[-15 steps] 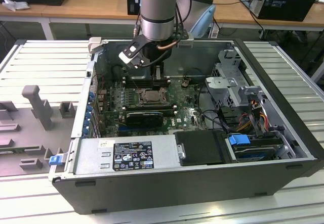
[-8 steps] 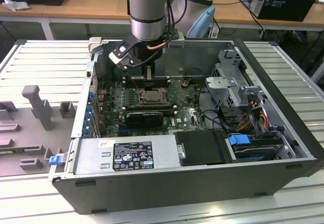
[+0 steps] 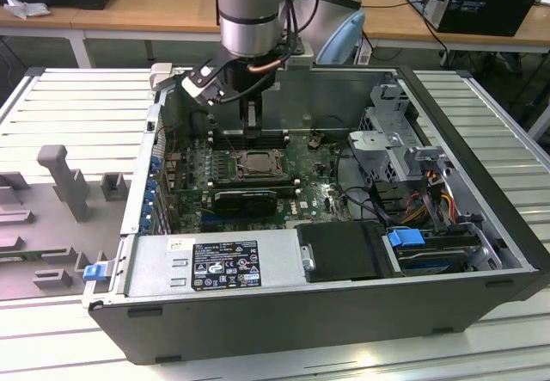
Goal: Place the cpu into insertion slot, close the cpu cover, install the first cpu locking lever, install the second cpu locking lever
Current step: 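Install the first cpu locking lever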
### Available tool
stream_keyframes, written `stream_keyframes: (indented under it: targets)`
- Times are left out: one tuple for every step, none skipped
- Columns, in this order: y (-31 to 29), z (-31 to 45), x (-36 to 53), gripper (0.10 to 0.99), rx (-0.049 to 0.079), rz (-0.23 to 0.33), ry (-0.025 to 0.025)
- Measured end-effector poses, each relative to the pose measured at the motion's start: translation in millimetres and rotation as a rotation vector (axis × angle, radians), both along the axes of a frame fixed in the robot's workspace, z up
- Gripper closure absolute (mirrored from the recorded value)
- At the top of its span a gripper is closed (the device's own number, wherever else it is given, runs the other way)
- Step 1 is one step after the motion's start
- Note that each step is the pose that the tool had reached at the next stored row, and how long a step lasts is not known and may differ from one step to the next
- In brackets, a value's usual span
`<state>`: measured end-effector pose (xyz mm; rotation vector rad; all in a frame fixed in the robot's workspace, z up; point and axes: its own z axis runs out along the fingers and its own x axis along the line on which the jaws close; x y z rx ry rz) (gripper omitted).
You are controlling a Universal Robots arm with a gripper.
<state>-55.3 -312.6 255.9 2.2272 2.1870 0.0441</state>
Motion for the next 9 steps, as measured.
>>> stream_keyframes:
  targets:
    - [0.0,7.4,0.0,0.98,0.0,0.0,0.0]
    - [0.0,16.7,0.0,0.98,0.0,0.0,0.0]
    - [0.0,22.3,0.0,0.98,0.0,0.0,0.0]
    - [0.0,24.4,0.0,0.98,0.0,0.0,0.0001]
    - [0.0,24.7,0.0,0.98,0.0,0.0,-0.0001]
    - [0.0,24.8,0.0,0.98,0.0,0.0,-0.0002]
    - [0.0,25.0,0.0,0.98,0.0,0.0,0.0]
    - [0.0,25.0,0.0,0.98,0.0,0.0,0.0]
    - [0.0,25.0,0.0,0.98,0.0,0.0,0.0]
